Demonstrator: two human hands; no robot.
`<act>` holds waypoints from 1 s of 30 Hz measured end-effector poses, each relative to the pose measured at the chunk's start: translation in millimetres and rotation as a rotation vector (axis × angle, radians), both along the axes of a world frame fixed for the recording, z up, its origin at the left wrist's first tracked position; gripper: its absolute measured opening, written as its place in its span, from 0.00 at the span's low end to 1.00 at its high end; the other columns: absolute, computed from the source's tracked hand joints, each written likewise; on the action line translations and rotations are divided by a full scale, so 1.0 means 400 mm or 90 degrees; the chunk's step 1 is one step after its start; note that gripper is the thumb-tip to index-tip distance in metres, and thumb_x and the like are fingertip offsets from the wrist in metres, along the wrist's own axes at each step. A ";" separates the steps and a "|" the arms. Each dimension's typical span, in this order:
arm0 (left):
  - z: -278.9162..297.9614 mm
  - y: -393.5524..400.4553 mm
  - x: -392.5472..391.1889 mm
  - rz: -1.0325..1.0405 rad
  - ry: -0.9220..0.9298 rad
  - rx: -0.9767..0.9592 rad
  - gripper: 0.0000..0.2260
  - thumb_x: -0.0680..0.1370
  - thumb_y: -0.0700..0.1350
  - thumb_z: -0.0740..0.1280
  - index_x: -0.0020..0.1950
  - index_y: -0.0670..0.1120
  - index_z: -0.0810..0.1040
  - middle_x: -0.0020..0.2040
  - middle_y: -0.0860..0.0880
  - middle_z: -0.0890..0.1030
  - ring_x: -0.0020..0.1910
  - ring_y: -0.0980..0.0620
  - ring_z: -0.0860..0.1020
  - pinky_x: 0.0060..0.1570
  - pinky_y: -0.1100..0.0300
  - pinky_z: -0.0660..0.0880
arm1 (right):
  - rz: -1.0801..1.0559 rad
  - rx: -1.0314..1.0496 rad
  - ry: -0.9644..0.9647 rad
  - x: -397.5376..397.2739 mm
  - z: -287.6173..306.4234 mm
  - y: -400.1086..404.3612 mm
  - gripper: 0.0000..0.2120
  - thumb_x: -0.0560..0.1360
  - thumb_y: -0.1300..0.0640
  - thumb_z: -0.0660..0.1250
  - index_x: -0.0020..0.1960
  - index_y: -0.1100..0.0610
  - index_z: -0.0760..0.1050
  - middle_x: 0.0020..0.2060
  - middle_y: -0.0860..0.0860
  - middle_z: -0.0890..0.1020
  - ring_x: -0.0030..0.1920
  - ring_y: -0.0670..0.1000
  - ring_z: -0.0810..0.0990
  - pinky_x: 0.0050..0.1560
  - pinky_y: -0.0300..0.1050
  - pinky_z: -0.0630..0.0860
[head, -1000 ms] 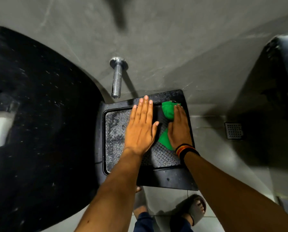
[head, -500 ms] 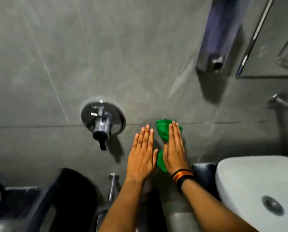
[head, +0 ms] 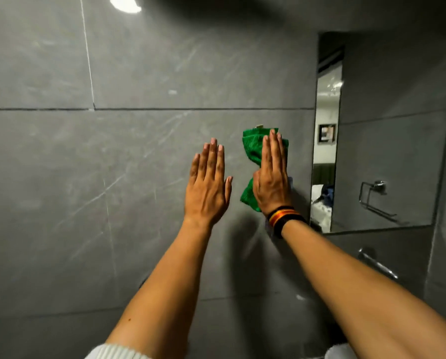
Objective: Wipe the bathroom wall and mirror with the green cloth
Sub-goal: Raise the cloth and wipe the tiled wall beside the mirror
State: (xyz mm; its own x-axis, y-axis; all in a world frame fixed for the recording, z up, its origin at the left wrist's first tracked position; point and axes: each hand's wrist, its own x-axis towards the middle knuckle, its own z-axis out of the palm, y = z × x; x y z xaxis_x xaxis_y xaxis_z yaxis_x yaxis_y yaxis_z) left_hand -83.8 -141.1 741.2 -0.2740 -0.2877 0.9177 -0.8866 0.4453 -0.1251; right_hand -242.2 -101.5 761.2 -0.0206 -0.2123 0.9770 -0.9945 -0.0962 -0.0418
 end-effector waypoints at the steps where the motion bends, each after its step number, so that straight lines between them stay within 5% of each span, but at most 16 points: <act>1: 0.026 0.000 -0.003 0.003 0.001 -0.012 0.32 0.86 0.54 0.49 0.86 0.39 0.46 0.87 0.40 0.45 0.86 0.43 0.45 0.84 0.46 0.45 | -0.014 -0.013 0.006 -0.009 0.026 0.001 0.33 0.74 0.66 0.54 0.79 0.68 0.52 0.79 0.65 0.55 0.80 0.63 0.53 0.79 0.59 0.55; 8: 0.172 0.029 -0.051 -0.027 -0.007 -0.090 0.33 0.86 0.54 0.50 0.86 0.39 0.46 0.86 0.39 0.46 0.86 0.42 0.45 0.84 0.47 0.45 | -0.052 -0.091 0.014 -0.061 0.142 0.067 0.34 0.73 0.69 0.55 0.79 0.67 0.51 0.79 0.65 0.56 0.79 0.64 0.55 0.77 0.62 0.60; 13: 0.226 0.025 -0.102 -0.057 -0.020 -0.117 0.32 0.87 0.54 0.49 0.86 0.39 0.45 0.86 0.39 0.45 0.86 0.42 0.45 0.84 0.47 0.44 | -0.100 -0.107 0.007 -0.108 0.187 0.094 0.35 0.74 0.68 0.56 0.79 0.66 0.50 0.79 0.63 0.55 0.80 0.62 0.53 0.80 0.57 0.54; 30: 0.247 -0.085 -0.356 -0.070 -0.020 -0.145 0.32 0.87 0.55 0.49 0.86 0.39 0.46 0.86 0.40 0.46 0.86 0.43 0.45 0.84 0.48 0.43 | -0.162 -0.109 0.041 -0.364 0.218 0.017 0.36 0.75 0.67 0.58 0.79 0.65 0.46 0.79 0.63 0.54 0.80 0.61 0.52 0.80 0.56 0.51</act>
